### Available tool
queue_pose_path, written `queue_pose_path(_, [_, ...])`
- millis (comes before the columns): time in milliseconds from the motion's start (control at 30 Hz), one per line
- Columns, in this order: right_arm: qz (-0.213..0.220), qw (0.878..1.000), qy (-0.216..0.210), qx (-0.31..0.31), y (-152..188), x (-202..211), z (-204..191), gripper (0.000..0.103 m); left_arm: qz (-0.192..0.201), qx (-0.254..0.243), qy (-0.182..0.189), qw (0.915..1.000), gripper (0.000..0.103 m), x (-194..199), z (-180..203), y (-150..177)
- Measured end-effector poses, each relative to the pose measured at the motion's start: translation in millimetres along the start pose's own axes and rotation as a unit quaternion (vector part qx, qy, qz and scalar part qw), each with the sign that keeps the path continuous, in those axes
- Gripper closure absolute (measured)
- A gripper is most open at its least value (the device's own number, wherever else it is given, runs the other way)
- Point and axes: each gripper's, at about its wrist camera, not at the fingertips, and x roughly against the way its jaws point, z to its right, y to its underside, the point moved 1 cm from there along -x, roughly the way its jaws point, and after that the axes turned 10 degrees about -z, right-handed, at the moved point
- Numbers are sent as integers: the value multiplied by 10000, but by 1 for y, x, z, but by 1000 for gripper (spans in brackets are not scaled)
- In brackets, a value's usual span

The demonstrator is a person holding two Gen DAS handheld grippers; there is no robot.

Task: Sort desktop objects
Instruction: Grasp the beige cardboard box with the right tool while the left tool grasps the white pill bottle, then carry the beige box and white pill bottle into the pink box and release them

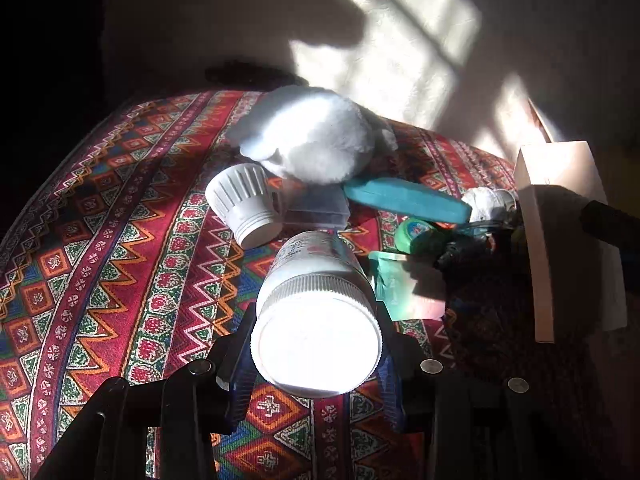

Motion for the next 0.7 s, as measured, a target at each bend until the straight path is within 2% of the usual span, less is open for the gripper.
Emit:
queue_pose_path(100, [244,9994,182,141,26,28,-11,64,99,-170,124,9997,60,18,22,12])
queue_pose_path(200, [330,9991,266,19,57,49,-8,64,328,-390,325,9982,60,43,45,23])
queue_pose_path(400, [620,9968,384,-331,101,104,9,64,750,-907,799,9898,60,83,107,34])
queue_pose_path(567, [1210,9909,511,-289,132,184,5,63,894,-1354,1194,9795,60,95,179,41])
queue_pose_path(700, [1690,9825,754,-229,149,237,6,63,715,-1635,1512,9723,60,79,241,44])
